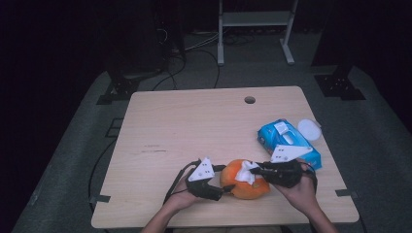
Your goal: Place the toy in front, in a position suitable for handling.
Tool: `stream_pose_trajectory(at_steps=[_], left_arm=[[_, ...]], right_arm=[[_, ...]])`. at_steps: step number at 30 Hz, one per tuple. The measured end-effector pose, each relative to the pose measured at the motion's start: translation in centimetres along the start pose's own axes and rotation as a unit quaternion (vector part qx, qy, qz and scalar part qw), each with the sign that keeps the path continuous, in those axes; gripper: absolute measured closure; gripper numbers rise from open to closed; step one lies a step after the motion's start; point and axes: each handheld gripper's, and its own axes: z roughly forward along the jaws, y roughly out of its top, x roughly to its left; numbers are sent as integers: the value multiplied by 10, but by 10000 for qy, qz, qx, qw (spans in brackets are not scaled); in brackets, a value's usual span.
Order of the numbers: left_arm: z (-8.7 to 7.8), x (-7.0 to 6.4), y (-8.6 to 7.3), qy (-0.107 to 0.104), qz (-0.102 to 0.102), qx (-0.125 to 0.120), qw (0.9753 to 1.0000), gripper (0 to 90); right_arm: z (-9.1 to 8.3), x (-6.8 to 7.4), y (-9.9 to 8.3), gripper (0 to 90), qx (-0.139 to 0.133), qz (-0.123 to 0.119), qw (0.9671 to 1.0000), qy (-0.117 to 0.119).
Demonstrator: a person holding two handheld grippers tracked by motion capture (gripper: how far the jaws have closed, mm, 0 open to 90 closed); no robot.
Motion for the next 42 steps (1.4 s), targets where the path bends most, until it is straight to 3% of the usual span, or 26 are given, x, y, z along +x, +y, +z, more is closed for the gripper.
stream_pose_trajectory(at_steps=[2, 3, 4, 5, 6, 8, 10, 14, 17, 19, 22, 25, 27, 31, 33, 36, 38, 40, 42], left_arm=[[-2, 5, 2, -86, -263, -72, 9996, 188], [-2, 5, 2, -86, -263, -72, 9996, 144], [-4, 6, 6, -182, -463, -254, 9984, 116], [-4, 6, 6, -182, -463, -254, 9984, 117], [-2, 3, 9, -324, -388, -366, 9981, 140], [2, -3, 9, -296, -151, -216, 9992, 204], [3, -4, 6, -236, -216, -156, 9994, 251], [0, -2, 5, -241, -343, -73, 9991, 261], [-2, -2, 3, -365, -303, -11, 9989, 260], [-3, -1, 3, -610, -219, -17, 9979, 215], [-2, -1, 6, -599, -127, 44, 9981, 105], [6, 3, 3, -549, -301, 81, 9980, 26], [10, 2, -2, -622, -395, 33, 9973, 44], [8, -1, 1, -375, -251, -45, 9990, 312], [2, -4, 9, -45, -15, -276, 9996, 375], [-2, -1, 12, 526, 113, -393, 9978, 381], [-3, 5, 8, 604, 11, -297, 9977, 368], [-3, 9, 1, 522, -116, -220, 9983, 345], [-5, 9, -1, 443, -181, -168, 9987, 321]], right_arm=[[-1, -5, -4, 825, -49, 132, 9999, 23], [-1, -5, -4, 825, -49, 132, 9999, 23], [2, -2, -2, 825, -38, 78, 9999, 55], [5, 2, 0, 825, -33, 18, 9999, 95], [9, 6, 2, 825, -10, -76, 9999, 138], [17, 15, 5, 824, 35, -265, 9994, 204], [21, 20, 7, 824, 164, -433, 9989, 108], [15, 11, 3, 824, 142, -305, 9994, 84], [7, 5, -3, 824, 169, -205, 9996, -38], [4, 1, -6, 824, 149, -44, 9999, -1], [9, 5, -6, 824, 180, -149, 9996, 136], [14, 12, -4, 823, 210, -313, 9990, 251], [17, 13, -3, 822, 220, -382, 9988, 229], [16, 10, -1, 823, 162, -274, 9994, 111], [11, 10, 4, 824, 1, -251, 9997, 24], [8, 13, 10, 823, -153, -290, 9995, 9], [14, 13, 8, 822, -93, -335, 9994, -33], [22, 11, 2, 823, 93, -326, 9994, -42], [27, 5, -3, 824, 151, -170, 9997, 54]])
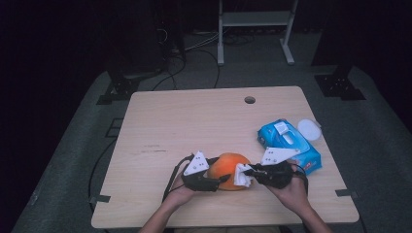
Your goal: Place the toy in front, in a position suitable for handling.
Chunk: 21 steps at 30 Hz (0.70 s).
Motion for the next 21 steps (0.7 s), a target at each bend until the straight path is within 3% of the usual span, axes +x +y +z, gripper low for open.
stream_pose_trajectory(at_steps=[4, 7, 11, 15, 17, 18, 21], left_arm=[[-3, 4, -4, -100, -132, 66, 9998, 284], [-2, 4, -5, -115, -228, 72, 9996, 260], [2, 0, -4, -117, -244, 63, 9996, 236], [0, 2, -4, -201, -261, 63, 9994, 219], [-2, 3, -4, -255, -258, 48, 9993, 205], [-5, 4, -3, -416, -331, -38, 9986, 207], [-5, 1, -3, -424, -287, -19, 9987, 224]], right_arm=[[-4, -8, -6, 823, 61, 87, 9998, -153], [-6, -14, -13, 824, 83, 330, 9993, -160], [-5, -5, -4, 824, -103, 209, 9997, -44], [1, 2, 1, 823, -32, -19, 10000, -74], [-1, -3, -2, 824, -30, 112, 9999, -55], [-2, -6, -4, 824, -19, 147, 9998, -109], [-7, -15, -12, 824, 18, 372, 9991, -193]])
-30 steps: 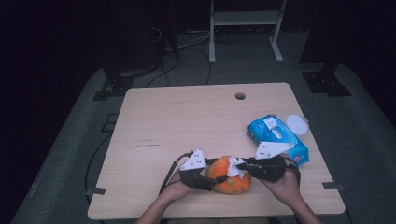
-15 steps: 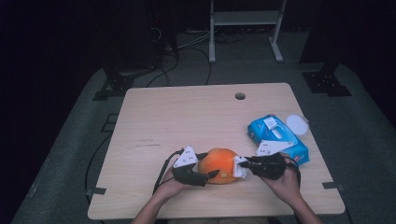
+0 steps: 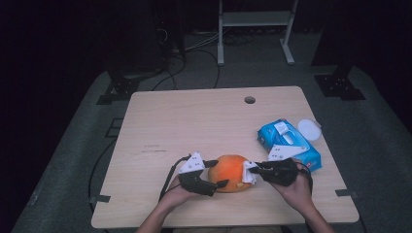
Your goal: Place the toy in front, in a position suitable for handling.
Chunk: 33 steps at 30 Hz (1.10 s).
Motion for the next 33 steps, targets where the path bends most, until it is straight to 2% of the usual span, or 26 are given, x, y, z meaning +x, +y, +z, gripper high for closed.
stream_pose_trajectory(at_steps=[2, 4, 8, 11, 15, 18, 23, 24, 25, 27, 28, 29, 30, 31, 33], left_arm=[[1, -2, 0, -12, 5, 7, 10000, 227], [5, -4, 1, 48, 95, 52, 9999, 228], [5, -4, 0, -2, 152, 89, 9998, 228], [4, -2, -2, -36, 127, 88, 9999, 228], [2, -1, -3, -41, 84, 95, 9999, 228], [3, -3, -2, -31, 112, 117, 9999, 223], [8, -11, 2, -103, 250, 153, 9995, 212], [7, -14, 5, -295, 319, 203, 9989, 194], [5, -12, 6, -319, 364, 215, 9986, 192], [1, -7, 8, -268, 233, 96, 9993, 196], [1, -7, 8, -268, 233, 96, 9993, 185], [0, -4, 9, -90, 151, 117, 9998, 185], [3, -1, 8, -2, 15, 215, 9998, 116], [6, -1, 5, -77, -83, 221, 9997, 138], [10, -5, 3, -50, -30, 247, 9997, 178]], right_arm=[[-1, -1, -1, 824, 20, 20, 10000, -43], [-2, 0, 1, 824, -40, 22, 10000, -37], [1, 11, 9, 823, -58, -291, 9996, 4], [2, 6, 6, 823, -27, -168, 9998, 68], [0, -7, -4, 823, 114, 13, 9999, -108], [-1, -8, -5, 823, 96, 107, 9999, -67], [1, 3, 8, 822, -110, -78, 9999, 57], [3, 8, 12, 821, -65, -205, 9997, 136], [5, 9, 11, 821, -14, -241, 9996, 159], [5, 5, 6, 821, -32, -169, 9994, 285], [5, 5, 6, 821, -32, -169, 9994, 285], [3, 3, 5, 820, -44, -102, 9994, 322], [1, 0, 2, 820, -64, -40, 9994, 329], [0, -1, 2, 820, -64, -17, 9995, 302], [1, -1, 4, 821, -7, -7, 9998, 207]])
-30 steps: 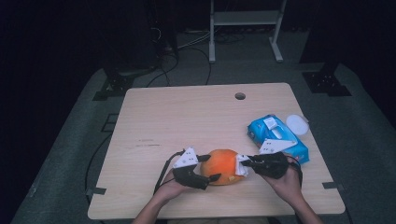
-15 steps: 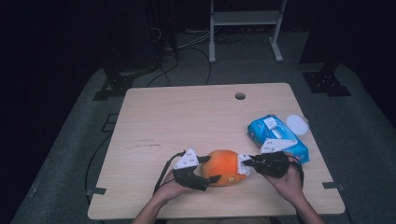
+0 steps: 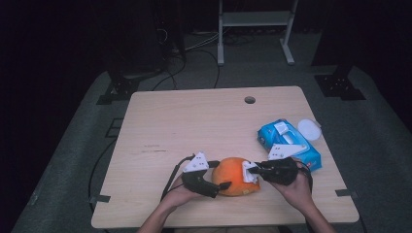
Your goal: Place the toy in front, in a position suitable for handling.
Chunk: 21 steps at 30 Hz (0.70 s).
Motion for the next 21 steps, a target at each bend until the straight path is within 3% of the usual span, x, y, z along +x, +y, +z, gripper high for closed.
stream_pose_trajectory(at_steps=[3, 6, 9, 11, 12, 14, 15, 18, 21], left_arm=[[2, -5, 3, 12, 161, 32, 9999, 183], [3, -9, 5, 18, 314, 51, 9995, 183], [1, -2, 3, 82, 145, 3, 9999, 125], [4, 3, -1, 41, -98, 0, 9999, 53], [5, 4, -2, -52, -172, -41, 9998, 63], [7, 2, -2, -68, -128, -79, 9999, 130], [7, 2, -2, -68, -128, -79, 9999, 173], [2, -6, 7, -2, 232, -158, 9996, 269], [1, -6, 8, -44, 243, -179, 9995, 272]], right_arm=[[2, 6, 4, 821, -16, -99, 9999, -76], [5, 23, 12, 821, -91, -426, 9990, 142], [4, 19, 12, 820, -47, -415, 9991, 50], [2, 12, 9, 820, -30, -322, 9995, -52], [1, 9, 7, 821, -42, -202, 9998, -52], [0, 9, 7, 821, -46, -114, 9999, -69], [1, 11, 8, 821, -79, -196, 9998, -74], [5, 23, 15, 821, -124, -397, 9991, 63], [4, 25, 18, 819, -53, -534, 9986, 41]])
